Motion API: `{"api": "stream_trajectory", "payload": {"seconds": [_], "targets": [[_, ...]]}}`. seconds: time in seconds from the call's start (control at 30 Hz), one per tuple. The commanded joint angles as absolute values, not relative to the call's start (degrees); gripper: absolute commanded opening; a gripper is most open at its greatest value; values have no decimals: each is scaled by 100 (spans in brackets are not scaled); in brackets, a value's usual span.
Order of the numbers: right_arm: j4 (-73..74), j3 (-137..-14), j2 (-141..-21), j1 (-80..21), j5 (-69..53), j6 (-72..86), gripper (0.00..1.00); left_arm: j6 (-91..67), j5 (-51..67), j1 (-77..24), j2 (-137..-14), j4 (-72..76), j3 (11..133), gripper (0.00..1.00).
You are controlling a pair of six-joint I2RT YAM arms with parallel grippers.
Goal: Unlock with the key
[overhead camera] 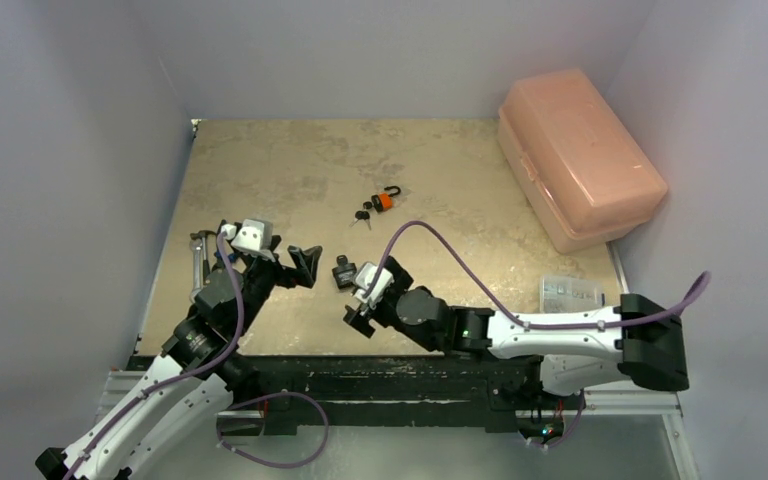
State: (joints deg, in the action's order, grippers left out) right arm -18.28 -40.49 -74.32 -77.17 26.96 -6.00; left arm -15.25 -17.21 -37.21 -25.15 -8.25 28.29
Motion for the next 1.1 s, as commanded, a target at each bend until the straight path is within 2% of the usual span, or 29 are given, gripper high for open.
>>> {"api": "stream_trajectory", "payload": {"seconds": [0.0, 0.13, 0.23, 0.37, 0.6, 0.77, 1.07], "targets": [[-1298, -4400, -6910, -7723, 3140, -56, 93, -1341, -1762, -3725, -2461, -764, 3100, 99], [-998, -4490, -6270, -7725, 3982, 366, 94, -1327, -1760, -3726, -2444, -803, 3115, 99], [-907, -4420, -5648, -7725, 4288, 558, 99, -1327, -1818, -3719, -2451, -848, 3120, 99], [-642, -4365, -4790, -7726, 4610, 1083, 99, -1336, -1831, -3719, -2484, -868, 3123, 99], [-1110, -3434, -3230, -7724, 5097, 1316, 99, -1327, -1853, -3721, -2601, -923, 3168, 99], [-487, -3433, -2999, -7719, 5690, 2154, 99, -1345, -1822, -3717, -2647, -923, 3155, 99], [-455, -3468, -3322, -7719, 5547, 2324, 99, -1351, -1807, -3718, -2651, -951, 3178, 99]]}}
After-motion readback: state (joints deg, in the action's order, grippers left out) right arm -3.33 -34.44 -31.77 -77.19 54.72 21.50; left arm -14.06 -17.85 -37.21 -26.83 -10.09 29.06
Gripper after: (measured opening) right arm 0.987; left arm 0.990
